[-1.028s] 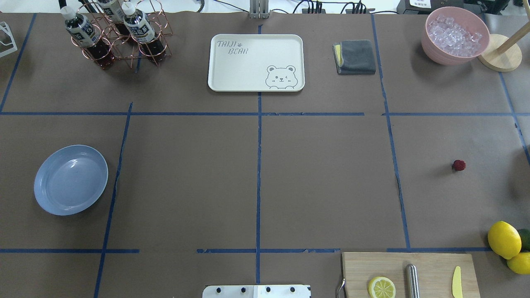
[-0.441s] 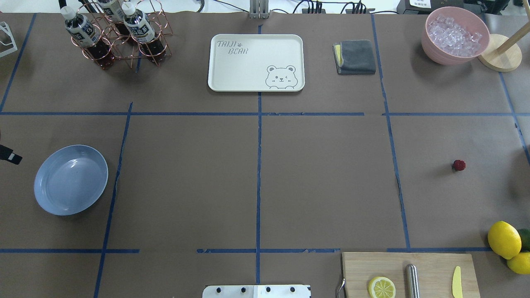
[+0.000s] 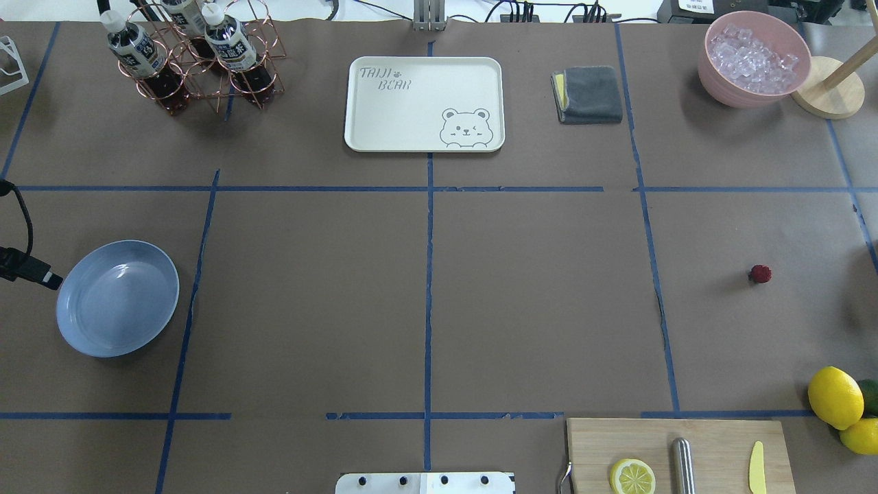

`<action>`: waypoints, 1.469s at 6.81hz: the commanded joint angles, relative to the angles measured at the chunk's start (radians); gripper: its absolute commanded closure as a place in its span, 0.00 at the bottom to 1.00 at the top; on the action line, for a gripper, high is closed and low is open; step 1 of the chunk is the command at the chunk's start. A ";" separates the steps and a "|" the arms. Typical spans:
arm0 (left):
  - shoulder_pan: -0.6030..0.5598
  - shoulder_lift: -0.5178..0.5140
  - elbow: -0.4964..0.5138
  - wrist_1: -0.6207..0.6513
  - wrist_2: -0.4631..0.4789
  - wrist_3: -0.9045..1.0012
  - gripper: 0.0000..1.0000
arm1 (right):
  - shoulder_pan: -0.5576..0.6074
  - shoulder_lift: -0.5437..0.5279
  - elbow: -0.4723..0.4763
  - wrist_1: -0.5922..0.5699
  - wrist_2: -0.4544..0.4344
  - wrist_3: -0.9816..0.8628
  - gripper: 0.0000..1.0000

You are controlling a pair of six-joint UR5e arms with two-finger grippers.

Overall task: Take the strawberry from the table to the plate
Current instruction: 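Reach the left gripper down and grasp the rim of the light blue plate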

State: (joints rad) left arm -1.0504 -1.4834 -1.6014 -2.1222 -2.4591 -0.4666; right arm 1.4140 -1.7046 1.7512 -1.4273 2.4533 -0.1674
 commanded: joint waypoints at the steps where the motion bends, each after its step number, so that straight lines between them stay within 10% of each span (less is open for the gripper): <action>1: 0.035 -0.046 0.050 -0.008 0.000 -0.020 0.00 | -0.001 -0.001 -0.001 0.008 -0.004 0.005 0.00; 8: 0.070 -0.080 0.092 -0.008 0.015 -0.024 0.15 | -0.001 -0.001 -0.013 0.005 0.001 0.006 0.00; 10: 0.073 -0.081 0.092 -0.005 0.015 -0.024 0.68 | -0.001 -0.001 -0.013 0.005 0.003 0.006 0.00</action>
State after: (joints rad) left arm -0.9795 -1.5637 -1.5105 -2.1299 -2.4439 -0.4917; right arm 1.4128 -1.7058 1.7381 -1.4220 2.4553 -0.1611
